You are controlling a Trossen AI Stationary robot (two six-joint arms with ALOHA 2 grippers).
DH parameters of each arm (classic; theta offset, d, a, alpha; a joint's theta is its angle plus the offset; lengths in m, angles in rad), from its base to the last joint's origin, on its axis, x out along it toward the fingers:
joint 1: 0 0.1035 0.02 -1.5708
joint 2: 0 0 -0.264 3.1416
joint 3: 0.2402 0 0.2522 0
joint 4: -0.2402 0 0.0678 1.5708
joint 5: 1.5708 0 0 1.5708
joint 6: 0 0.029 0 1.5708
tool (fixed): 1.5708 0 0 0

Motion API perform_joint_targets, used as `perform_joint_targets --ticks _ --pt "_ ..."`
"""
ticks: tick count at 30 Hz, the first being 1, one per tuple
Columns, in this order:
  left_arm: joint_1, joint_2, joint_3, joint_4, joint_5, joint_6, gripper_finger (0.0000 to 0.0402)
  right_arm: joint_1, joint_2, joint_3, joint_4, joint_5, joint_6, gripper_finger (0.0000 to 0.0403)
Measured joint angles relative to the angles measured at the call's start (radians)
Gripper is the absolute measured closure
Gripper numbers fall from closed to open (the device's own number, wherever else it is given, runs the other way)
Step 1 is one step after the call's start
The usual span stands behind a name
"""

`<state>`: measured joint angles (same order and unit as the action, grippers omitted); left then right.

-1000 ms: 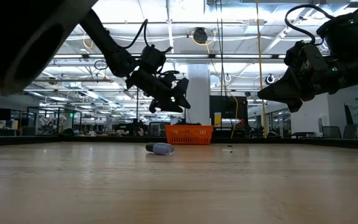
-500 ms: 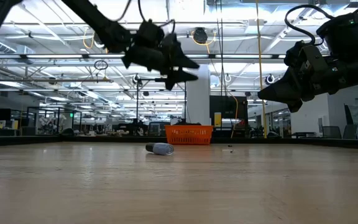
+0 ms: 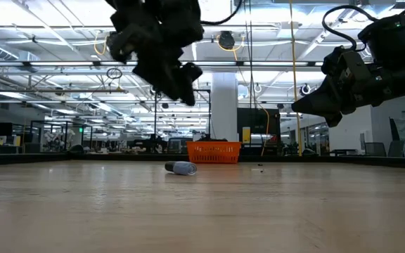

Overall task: Pick & Place Nail Polish
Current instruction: Put the light blue nail polish bottle into the basket

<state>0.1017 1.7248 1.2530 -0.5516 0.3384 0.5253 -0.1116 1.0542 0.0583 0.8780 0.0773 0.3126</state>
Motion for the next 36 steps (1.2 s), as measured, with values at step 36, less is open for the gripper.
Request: perform_joint_targets --ticks 36 --pt "-0.114 0.248 0.0 -0.018 -0.244 -0.045 0.0258 0.0 0.0 0.0 0.008 0.0 0.016 0.0403"
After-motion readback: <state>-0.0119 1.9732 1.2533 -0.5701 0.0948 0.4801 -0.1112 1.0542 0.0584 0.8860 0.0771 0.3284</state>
